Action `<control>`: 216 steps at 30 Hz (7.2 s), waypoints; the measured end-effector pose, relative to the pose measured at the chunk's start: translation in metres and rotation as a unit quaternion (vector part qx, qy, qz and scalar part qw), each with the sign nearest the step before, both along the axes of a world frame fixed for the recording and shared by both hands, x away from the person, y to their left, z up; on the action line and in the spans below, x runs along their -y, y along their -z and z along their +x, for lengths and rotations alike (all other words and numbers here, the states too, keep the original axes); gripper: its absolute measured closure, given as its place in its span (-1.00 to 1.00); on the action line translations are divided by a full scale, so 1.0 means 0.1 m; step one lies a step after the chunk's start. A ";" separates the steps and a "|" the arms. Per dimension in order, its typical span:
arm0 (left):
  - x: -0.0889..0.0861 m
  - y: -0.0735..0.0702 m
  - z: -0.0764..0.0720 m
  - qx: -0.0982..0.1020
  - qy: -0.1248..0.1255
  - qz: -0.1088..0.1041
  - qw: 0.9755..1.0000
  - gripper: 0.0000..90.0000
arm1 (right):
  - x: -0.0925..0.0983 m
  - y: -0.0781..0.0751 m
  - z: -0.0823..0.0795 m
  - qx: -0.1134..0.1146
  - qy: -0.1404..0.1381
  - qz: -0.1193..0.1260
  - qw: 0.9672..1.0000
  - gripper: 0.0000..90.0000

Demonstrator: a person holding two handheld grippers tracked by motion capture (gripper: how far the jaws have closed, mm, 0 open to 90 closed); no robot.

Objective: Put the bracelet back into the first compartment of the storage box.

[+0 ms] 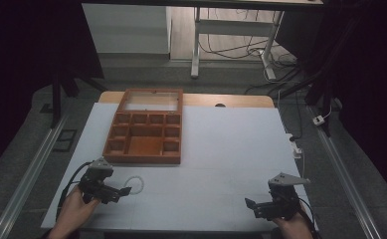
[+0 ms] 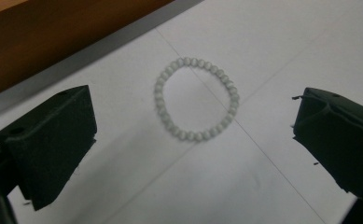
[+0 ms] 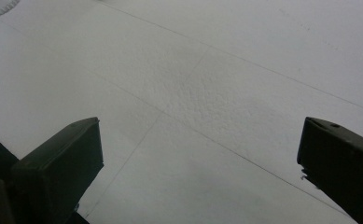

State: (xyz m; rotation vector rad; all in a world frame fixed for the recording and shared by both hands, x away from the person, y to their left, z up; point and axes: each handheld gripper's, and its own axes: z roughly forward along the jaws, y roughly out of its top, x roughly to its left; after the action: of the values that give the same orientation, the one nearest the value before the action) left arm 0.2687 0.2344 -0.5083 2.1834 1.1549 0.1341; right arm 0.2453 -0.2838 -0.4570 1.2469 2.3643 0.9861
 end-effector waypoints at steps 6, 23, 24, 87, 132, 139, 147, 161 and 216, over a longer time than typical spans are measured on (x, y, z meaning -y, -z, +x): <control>0.07 0.05 0.16 -0.007 -0.005 0.033 0.999 -1.00 | 0.01 0.00 0.00 -0.001 -0.001 0.002 1.000 -1.00; 0.23 0.24 0.39 -0.020 0.018 0.117 0.993 -0.80 | 0.00 0.00 0.00 0.002 -0.005 0.000 1.000 -1.00; 0.23 0.24 0.39 -0.020 0.018 0.117 0.993 -0.72 | 0.00 0.00 0.00 0.002 -0.005 -0.001 1.000 -1.00; -0.28 -0.86 0.44 0.073 -0.051 -0.024 0.996 0.90 | -0.03 -0.01 0.01 0.010 -0.006 -0.004 1.000 -1.00; -0.42 -0.90 1.38 0.074 -0.130 0.009 0.989 0.90 | -0.04 -0.01 0.04 0.004 -0.011 -0.001 1.000 -1.00; -0.49 -0.85 1.51 0.070 -0.145 0.007 0.987 0.89 | -0.05 0.00 0.05 0.002 -0.012 -0.005 1.000 -1.00; -0.46 -0.91 1.67 0.081 -0.149 0.004 0.985 0.89 | -0.06 0.00 0.03 0.006 -0.017 -0.011 1.000 -1.00; -0.37 -0.92 1.96 0.085 -0.155 0.028 0.984 0.89 | -0.05 0.00 0.03 0.004 -0.020 -0.008 1.000 -1.00; -0.40 -0.47 2.04 0.046 -0.144 0.018 0.988 0.09 | -0.07 0.00 0.02 0.007 -0.032 -0.017 0.999 -1.00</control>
State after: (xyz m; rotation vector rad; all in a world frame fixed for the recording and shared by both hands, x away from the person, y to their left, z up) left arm 0.4725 0.2749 -0.4617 2.0067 1.4179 0.3797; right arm 0.2471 -0.2766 -0.4569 1.1559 2.4132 0.9664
